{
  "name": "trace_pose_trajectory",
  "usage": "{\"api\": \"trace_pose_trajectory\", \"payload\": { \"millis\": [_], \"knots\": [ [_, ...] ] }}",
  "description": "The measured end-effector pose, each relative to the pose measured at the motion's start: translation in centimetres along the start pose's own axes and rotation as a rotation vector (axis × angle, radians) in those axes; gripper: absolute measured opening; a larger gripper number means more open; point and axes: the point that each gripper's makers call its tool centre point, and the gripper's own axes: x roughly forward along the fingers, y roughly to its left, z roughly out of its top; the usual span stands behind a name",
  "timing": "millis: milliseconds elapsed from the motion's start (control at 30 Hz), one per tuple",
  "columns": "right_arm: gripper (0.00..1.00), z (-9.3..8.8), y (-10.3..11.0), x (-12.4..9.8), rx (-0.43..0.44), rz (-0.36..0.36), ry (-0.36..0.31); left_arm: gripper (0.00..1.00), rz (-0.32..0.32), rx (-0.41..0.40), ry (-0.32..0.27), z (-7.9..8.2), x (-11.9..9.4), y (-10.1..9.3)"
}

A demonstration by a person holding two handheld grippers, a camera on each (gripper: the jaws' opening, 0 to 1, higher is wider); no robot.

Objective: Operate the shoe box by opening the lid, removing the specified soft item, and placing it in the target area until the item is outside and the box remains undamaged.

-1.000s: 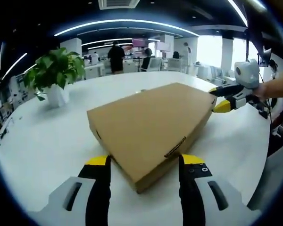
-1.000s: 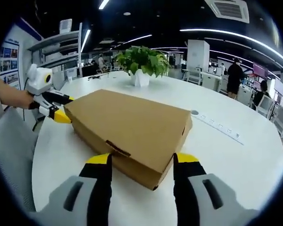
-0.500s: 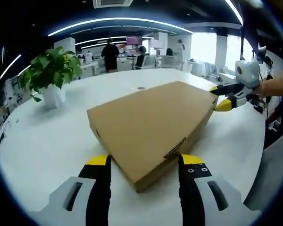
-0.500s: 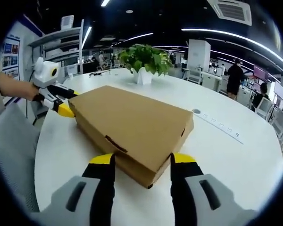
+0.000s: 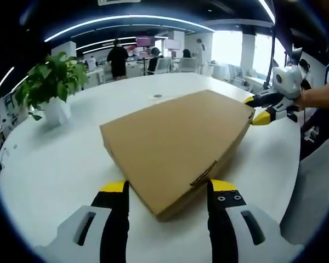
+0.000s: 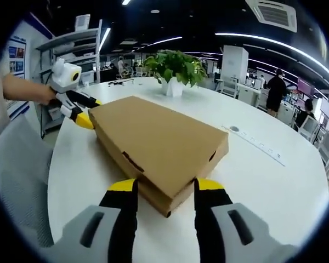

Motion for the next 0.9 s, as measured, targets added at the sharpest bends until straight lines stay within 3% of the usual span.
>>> {"api": "trace_pose_trajectory", "payload": {
  "millis": [900],
  "knots": [
    [0.3,-0.2,6.1,-1.3,0.054,0.045,-0.023,0.57,-0.114,0.09,0.079,-2.1,-2.6,1.8]
  ]
}}
